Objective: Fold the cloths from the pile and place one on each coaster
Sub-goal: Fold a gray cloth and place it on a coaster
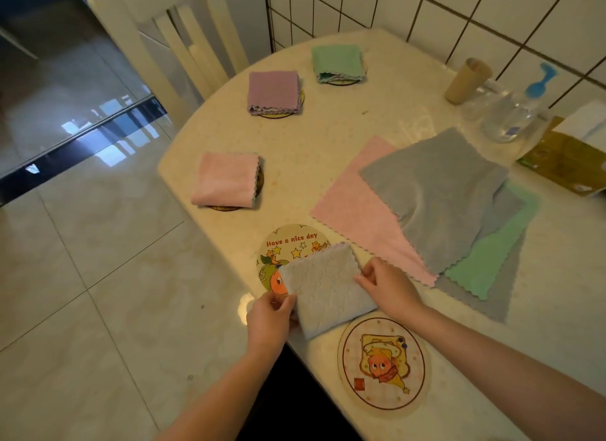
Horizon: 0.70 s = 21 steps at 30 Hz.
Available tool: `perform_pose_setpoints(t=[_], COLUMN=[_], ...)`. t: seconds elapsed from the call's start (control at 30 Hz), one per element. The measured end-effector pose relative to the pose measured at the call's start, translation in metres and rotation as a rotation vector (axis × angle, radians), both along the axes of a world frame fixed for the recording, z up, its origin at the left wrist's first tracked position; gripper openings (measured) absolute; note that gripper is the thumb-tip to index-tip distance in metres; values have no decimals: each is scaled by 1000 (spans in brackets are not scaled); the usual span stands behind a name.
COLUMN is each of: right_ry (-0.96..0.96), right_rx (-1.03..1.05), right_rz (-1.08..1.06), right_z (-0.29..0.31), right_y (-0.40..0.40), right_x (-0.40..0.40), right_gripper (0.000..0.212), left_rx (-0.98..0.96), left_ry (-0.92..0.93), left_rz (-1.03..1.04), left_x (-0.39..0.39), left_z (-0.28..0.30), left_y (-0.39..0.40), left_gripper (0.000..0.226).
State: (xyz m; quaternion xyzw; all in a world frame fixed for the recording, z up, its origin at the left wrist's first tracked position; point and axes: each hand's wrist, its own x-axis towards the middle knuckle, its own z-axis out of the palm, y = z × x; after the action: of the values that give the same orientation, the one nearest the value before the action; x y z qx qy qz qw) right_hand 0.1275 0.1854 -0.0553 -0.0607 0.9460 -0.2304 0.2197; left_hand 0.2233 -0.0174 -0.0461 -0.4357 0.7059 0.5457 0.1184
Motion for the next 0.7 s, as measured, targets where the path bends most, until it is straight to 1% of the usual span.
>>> perform_pose_setpoints(t=[0.1,0.2,0.3,0.37,0.4,0.47,0.53,0.6,0.7], right_ry=[-37,-102,-229,-301,-318,-343,-346,-362,-386], right_rx=[-68,-65,-120,-137,-142,-224,-391,-521,-548], right_rz=[-125,-185,-228,-238,-227,-249,-295,-307,-303], right_z=[1,3,8,11,12,17,26,37,44], right_y=[-13,-23,-30,-31,-31,-31,-31,-36,-53], right_x=[0,-3,-8,-9,-10,-12,-13,-15,-22], right_gripper=[28,35,36,32,26,17,22,29,26], left_rx=[-110,-120,-93,-19,35,163,272,333,362], left_ry=[-37,-88,-134,-136,-129,-111,-60,9,87], left_rz=[-64,-98,-74,-36,-14,25,32,41,63], left_x=[-1,-6,-12,-15,-17,-21,-25,-29,-35], left_z=[4,5,2,2,1,7,12,16,18], left_y=[4,12,13,12,11,6,-5,-21,-45], left_gripper=[20,22,23,22,22,19,14,13,14])
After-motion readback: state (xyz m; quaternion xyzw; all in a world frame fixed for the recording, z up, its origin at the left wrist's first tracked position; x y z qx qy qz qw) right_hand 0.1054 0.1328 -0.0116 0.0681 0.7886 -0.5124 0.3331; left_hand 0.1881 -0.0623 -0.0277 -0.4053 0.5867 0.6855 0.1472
